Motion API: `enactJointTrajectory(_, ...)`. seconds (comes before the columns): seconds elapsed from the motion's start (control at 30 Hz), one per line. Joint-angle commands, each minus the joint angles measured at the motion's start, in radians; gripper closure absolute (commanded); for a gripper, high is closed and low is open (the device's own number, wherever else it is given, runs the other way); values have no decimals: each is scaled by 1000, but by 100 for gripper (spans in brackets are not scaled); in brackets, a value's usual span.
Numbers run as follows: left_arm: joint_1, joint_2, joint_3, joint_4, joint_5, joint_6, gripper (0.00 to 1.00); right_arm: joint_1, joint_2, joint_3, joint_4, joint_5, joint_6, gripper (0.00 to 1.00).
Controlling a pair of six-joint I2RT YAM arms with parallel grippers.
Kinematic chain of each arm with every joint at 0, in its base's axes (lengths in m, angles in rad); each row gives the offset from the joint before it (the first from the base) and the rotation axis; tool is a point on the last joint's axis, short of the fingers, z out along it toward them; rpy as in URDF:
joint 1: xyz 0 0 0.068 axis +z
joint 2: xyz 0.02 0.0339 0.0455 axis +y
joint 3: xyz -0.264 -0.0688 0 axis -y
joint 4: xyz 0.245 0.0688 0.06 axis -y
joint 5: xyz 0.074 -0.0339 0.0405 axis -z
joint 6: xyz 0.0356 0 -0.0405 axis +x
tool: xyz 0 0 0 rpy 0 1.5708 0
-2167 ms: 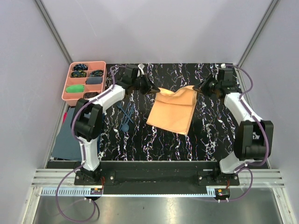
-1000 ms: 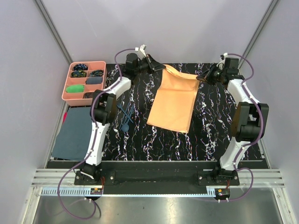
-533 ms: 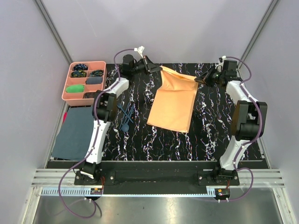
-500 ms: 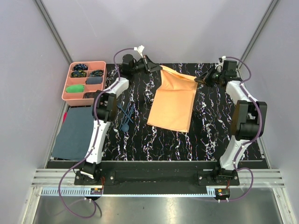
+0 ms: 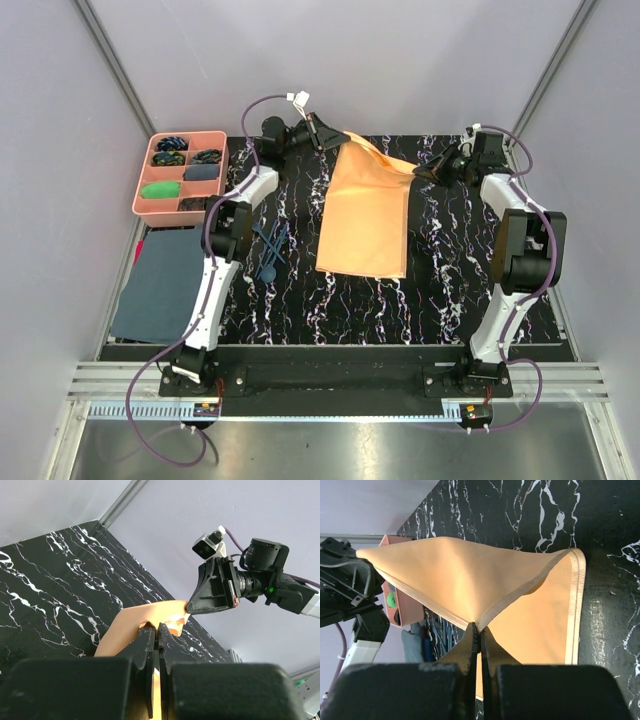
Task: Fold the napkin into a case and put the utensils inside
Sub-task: Fold the square-folded napkin at the center of the board.
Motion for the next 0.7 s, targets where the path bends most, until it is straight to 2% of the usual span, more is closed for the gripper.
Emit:
enactJointTrajectory(0.0, 9, -35, -32, 85, 86, -7, 100, -3, -36, -14, 47, -51, 32, 100)
enactJointTrajectory(0.2, 40, -166, -287, 289, 172, -143, 100, -3, -102, -112, 47, -89, 47, 100)
enactJointTrajectory(0.33, 40, -274, -408, 163, 183, -77, 100, -1, -145, -177, 49, -101, 50, 100)
enactJointTrajectory(0.43, 40, -354, -569, 244, 145, -157, 100, 3, -162, -229, 30, -115, 32, 100)
enactJointTrajectory(0.5, 40, -417, -650, 221, 96, -191, 100, 6, -168, -254, 26, -118, 38, 100)
enactJointTrajectory(0.67, 2, -566, -971, 220, 37, -289, 100, 35, -203, -339, 16, -144, 21, 100)
